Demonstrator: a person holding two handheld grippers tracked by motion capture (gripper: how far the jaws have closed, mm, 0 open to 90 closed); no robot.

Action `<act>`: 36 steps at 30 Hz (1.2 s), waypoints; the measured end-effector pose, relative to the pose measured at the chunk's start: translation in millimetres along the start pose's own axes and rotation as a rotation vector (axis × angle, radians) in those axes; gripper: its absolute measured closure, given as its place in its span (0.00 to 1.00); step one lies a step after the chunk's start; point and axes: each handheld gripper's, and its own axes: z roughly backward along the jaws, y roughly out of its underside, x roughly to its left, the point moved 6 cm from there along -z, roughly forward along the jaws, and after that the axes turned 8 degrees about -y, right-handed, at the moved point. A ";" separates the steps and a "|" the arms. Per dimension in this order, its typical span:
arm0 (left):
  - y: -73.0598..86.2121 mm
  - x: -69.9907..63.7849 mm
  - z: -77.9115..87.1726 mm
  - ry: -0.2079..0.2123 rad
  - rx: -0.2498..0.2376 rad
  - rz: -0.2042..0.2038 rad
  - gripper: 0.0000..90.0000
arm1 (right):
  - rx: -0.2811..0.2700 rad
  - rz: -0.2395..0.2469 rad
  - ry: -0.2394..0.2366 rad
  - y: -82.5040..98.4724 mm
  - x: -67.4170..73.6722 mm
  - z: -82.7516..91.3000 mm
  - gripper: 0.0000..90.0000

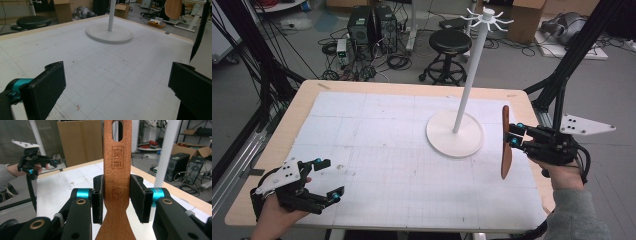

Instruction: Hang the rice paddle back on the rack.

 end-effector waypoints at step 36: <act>5.9 10.7 -2.0 0.030 -0.031 0.056 0.02 | -0.044 0.000 0.027 -59.5 -56.3 -1.3 0.72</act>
